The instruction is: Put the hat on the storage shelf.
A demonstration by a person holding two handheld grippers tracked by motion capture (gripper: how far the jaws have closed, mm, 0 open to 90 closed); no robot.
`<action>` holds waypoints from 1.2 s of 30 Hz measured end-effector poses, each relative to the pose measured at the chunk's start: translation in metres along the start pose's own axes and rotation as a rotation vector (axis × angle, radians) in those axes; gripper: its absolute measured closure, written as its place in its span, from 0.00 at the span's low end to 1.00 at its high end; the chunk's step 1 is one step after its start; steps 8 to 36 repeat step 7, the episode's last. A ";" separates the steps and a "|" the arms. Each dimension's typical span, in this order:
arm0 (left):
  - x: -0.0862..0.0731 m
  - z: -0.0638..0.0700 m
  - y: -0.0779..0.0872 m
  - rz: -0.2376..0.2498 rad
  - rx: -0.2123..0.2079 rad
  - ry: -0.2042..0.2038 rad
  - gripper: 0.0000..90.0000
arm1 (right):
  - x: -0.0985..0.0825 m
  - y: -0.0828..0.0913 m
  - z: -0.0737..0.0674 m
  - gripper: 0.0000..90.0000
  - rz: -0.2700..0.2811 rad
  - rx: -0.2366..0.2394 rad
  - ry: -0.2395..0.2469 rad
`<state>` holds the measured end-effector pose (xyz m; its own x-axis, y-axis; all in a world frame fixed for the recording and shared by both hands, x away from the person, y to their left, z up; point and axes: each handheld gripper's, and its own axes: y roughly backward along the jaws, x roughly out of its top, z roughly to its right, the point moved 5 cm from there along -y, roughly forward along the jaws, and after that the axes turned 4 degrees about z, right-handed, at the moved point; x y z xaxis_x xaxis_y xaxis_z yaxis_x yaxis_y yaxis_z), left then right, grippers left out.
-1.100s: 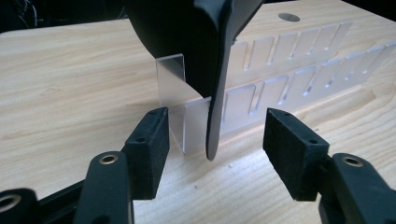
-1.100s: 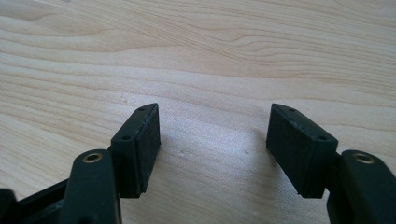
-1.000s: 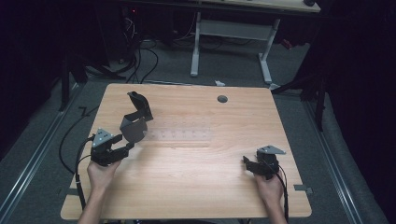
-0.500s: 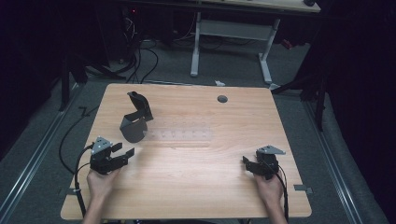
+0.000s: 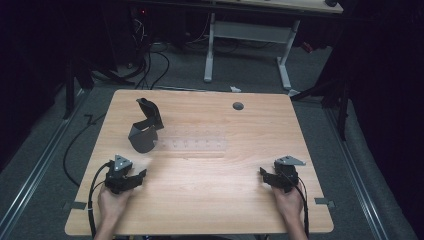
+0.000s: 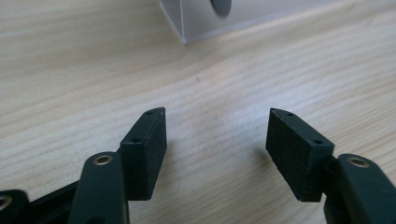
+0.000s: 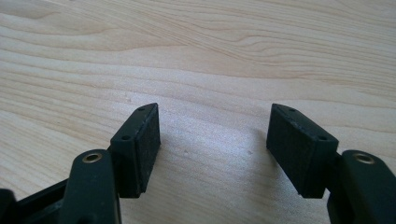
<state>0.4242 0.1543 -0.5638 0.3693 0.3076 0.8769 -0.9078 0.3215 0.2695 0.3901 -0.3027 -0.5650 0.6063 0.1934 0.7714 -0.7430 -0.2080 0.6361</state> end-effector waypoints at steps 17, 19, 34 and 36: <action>-0.001 0.001 0.000 -0.005 -0.005 0.000 0.38 | 0.000 0.000 0.000 0.39 0.000 0.000 -0.001; -0.001 0.001 0.000 -0.005 -0.005 0.000 0.38 | 0.000 0.000 0.000 0.39 0.000 0.000 -0.001; -0.001 0.001 0.000 -0.005 -0.005 0.000 0.38 | 0.000 0.000 0.000 0.39 0.000 0.000 -0.001; -0.001 0.001 0.000 -0.005 -0.005 0.000 0.38 | 0.000 0.000 0.000 0.39 0.000 0.000 -0.001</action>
